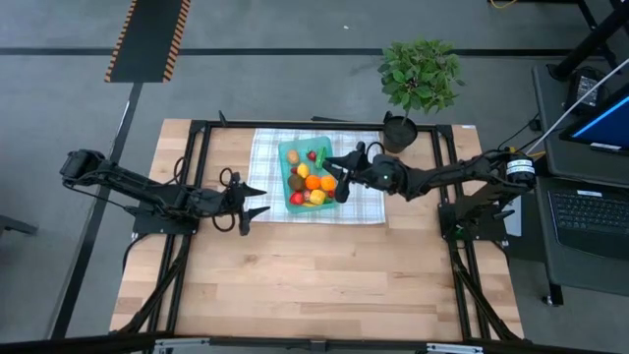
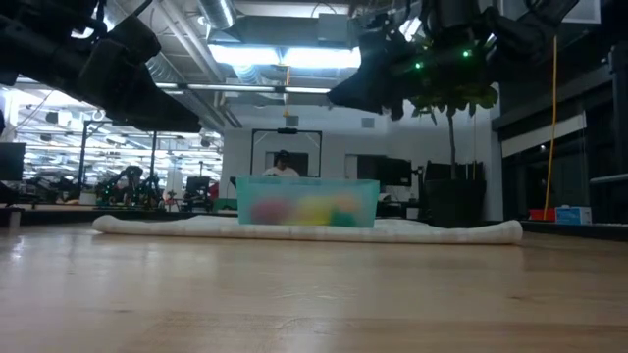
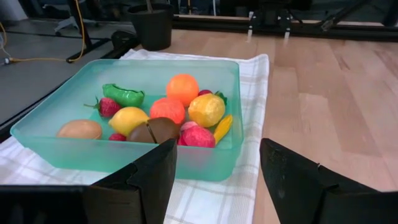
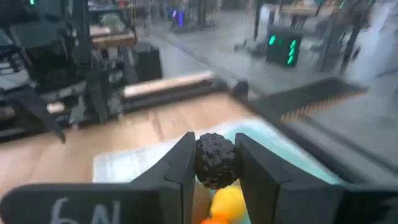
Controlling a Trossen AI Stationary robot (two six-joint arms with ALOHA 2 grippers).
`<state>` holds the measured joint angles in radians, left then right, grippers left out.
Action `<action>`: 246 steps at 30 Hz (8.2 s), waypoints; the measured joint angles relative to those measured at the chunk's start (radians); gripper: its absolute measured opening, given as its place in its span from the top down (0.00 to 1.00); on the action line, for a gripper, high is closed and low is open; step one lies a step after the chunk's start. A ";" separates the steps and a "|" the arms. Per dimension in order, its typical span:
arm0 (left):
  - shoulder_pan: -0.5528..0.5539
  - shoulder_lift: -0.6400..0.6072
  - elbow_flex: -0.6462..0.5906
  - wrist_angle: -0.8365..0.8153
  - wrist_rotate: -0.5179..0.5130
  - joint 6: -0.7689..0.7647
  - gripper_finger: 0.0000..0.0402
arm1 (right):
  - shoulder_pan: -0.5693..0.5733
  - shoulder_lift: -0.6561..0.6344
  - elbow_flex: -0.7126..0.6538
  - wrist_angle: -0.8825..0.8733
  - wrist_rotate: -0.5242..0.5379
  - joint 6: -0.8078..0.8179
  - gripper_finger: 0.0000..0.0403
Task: Pick and placing Produce into tupperware
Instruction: Put the blackberry into the blue bin, then return to Home Position
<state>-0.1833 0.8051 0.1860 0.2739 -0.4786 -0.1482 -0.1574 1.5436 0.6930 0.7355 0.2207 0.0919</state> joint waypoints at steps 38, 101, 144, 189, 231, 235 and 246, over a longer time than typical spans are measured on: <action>0.000 0.000 0.000 -0.005 0.001 -0.002 0.45 | -0.030 0.248 0.604 -0.973 -0.171 0.059 0.76; -0.038 -0.640 -0.121 -0.209 0.306 0.280 0.44 | 0.298 -0.401 -0.260 -0.127 -0.094 -0.092 0.63; 0.315 -0.770 -0.178 -0.259 0.439 0.288 0.45 | 0.262 -0.867 -0.687 -0.062 -0.054 -0.122 0.63; 0.315 -0.770 -0.178 -0.259 0.438 0.289 0.45 | 0.258 -1.498 -0.686 -0.721 -0.224 -0.309 0.63; 0.315 -0.770 -0.178 -0.259 0.438 0.289 0.45 | 0.258 -1.540 -0.686 -0.710 -0.274 -0.228 0.63; 0.315 -0.770 -0.178 -0.259 0.438 0.290 0.45 | 0.258 -1.540 -0.686 -0.710 -0.274 -0.227 0.63; 0.315 -0.770 -0.178 -0.259 0.438 0.290 0.45 | 0.258 -1.540 -0.686 -0.710 -0.274 -0.227 0.63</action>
<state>0.1314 0.0353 0.0078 0.0151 -0.0410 0.1413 0.1009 0.0040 0.0071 0.0257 -0.0535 -0.1355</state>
